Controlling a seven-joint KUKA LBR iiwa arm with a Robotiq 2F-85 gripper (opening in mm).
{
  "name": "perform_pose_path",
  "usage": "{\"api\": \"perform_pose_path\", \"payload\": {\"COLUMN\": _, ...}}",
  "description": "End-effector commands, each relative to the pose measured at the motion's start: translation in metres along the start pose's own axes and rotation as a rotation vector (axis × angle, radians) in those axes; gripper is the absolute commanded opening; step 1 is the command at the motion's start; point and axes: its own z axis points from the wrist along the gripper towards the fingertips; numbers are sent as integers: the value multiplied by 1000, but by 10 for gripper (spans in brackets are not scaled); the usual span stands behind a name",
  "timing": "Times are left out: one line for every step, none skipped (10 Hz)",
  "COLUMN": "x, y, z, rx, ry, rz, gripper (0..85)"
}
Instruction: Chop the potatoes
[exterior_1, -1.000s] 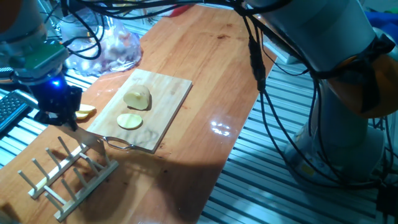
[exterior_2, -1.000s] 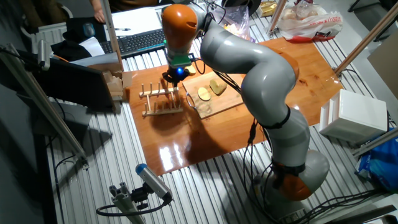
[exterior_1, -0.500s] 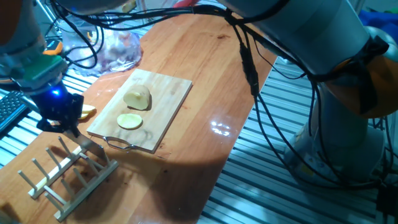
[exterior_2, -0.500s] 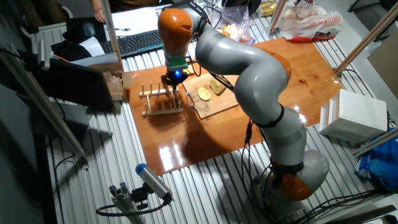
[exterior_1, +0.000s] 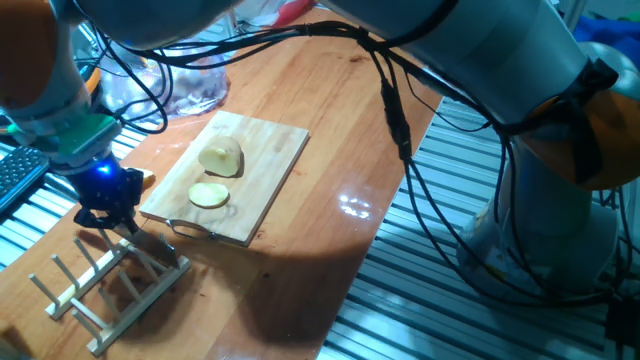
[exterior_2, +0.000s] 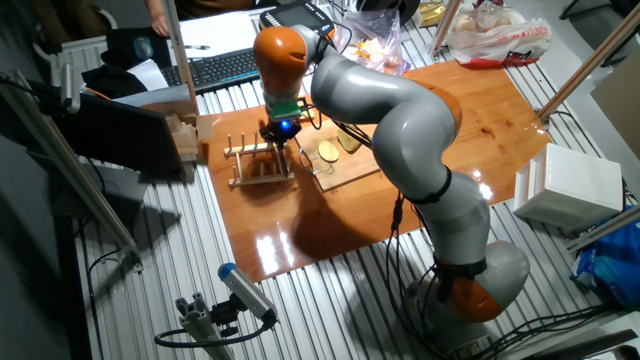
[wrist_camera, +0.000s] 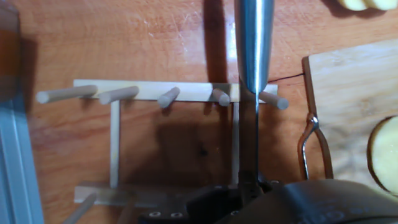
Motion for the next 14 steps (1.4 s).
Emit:
{"api": "perform_pose_path", "payload": {"x": -2, "y": 0, "z": 4, "rx": -6, "ry": 3, "rz": 2, "gripper": 0}}
{"api": "perform_pose_path", "payload": {"x": -5, "y": 1, "z": 9, "rx": -10, "ry": 20, "rz": 18, "gripper": 0}}
{"api": "perform_pose_path", "payload": {"x": -6, "y": 2, "z": 16, "rx": -7, "ry": 18, "rz": 29, "gripper": 0}}
{"api": "perform_pose_path", "payload": {"x": -7, "y": 2, "z": 21, "rx": -8, "ry": 18, "rz": 31, "gripper": 0}}
{"api": "perform_pose_path", "payload": {"x": -7, "y": 3, "z": 24, "rx": -8, "ry": 17, "rz": 32, "gripper": 0}}
{"api": "perform_pose_path", "payload": {"x": -7, "y": 4, "z": 24, "rx": -1, "ry": 16, "rz": 36, "gripper": 0}}
{"api": "perform_pose_path", "payload": {"x": -6, "y": 5, "z": 23, "rx": 13, "ry": 11, "rz": 41, "gripper": 0}}
{"api": "perform_pose_path", "payload": {"x": -6, "y": 6, "z": 21, "rx": 12, "ry": 9, "rz": 47, "gripper": 170}}
{"api": "perform_pose_path", "payload": {"x": -5, "y": 9, "z": 18, "rx": 17, "ry": 9, "rz": 52, "gripper": 170}}
{"api": "perform_pose_path", "payload": {"x": -4, "y": 12, "z": 13, "rx": 19, "ry": 11, "rz": 60, "gripper": 170}}
{"api": "perform_pose_path", "payload": {"x": -3, "y": 14, "z": 9, "rx": 26, "ry": 11, "rz": 67, "gripper": 170}}
{"api": "perform_pose_path", "payload": {"x": -3, "y": 17, "z": 2, "rx": 30, "ry": 13, "rz": 67, "gripper": 170}}
{"api": "perform_pose_path", "payload": {"x": -2, "y": 20, "z": -14, "rx": 32, "ry": 35, "rz": 57, "gripper": 170}}
{"api": "perform_pose_path", "payload": {"x": 0, "y": 24, "z": -30, "rx": 33, "ry": 50, "rz": 49, "gripper": 170}}
